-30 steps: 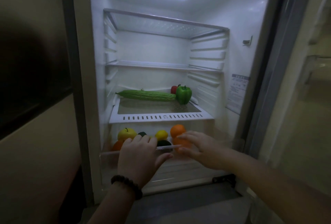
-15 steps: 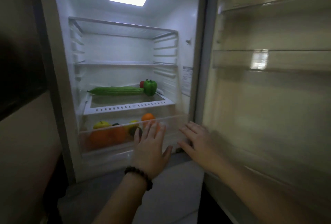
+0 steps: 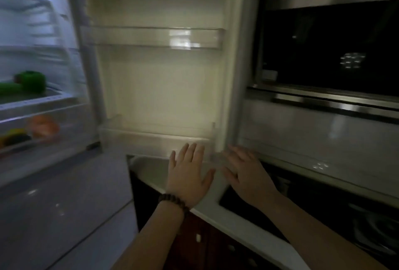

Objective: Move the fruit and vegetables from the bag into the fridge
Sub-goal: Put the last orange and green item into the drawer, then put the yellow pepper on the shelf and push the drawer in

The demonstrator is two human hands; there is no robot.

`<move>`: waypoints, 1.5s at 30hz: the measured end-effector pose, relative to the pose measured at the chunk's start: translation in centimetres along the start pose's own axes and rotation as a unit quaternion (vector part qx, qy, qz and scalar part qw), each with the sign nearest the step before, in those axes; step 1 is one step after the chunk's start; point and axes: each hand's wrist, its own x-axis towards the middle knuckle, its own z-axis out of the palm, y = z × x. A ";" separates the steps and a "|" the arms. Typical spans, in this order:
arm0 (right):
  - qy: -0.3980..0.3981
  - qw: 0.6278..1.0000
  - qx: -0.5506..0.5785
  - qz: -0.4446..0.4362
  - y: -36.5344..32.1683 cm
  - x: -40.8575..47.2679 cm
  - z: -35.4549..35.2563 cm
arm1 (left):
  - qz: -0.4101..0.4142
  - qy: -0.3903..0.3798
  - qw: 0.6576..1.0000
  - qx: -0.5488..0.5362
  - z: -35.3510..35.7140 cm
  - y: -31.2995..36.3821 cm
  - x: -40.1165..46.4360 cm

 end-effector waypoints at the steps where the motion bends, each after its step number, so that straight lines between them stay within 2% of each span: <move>1: 0.010 1.000 0.001 0.023 1.4 -2.0 -0.9 | 0.019 -0.007 1.000 -0.015 0.5 2.4 -0.2; 6: 0.038 0.989 -0.027 0.138 8.5 -12.1 -5.1 | 0.113 -0.047 0.989 -0.086 3.2 14.2 -1.7; 11: 0.075 0.960 -0.050 0.263 14.0 -23.3 -9.0 | 0.211 -0.087 0.966 -0.122 6.0 26.3 -4.3; 18: 0.108 0.887 -0.075 0.443 19.0 -38.7 -13.3 | 0.346 -0.166 0.907 -0.174 9.3 41.5 -9.3; 24: 0.095 0.828 -0.104 0.543 23.0 -48.3 -15.4 | 0.411 -0.198 0.866 -0.205 12.1 51.8 -12.4; 27: 0.093 0.810 -0.107 0.570 25.9 -51.5 -16.2 | 0.428 -0.214 0.849 -0.223 14.4 56.7 -13.4; 33: 0.063 0.799 -0.097 0.591 34.5 -55.9 -17.8 | 0.431 -0.246 0.837 -0.230 19.4 66.5 -13.6; 38: 0.038 0.804 -0.092 0.587 41.5 -57.3 -19.5 | 0.409 -0.247 0.847 -0.232 23.1 72.8 -11.9; 45: 0.026 0.798 -0.054 0.599 49.1 -60.3 -19.7 | 0.384 -0.299 0.844 -0.226 27.4 79.3 -11.7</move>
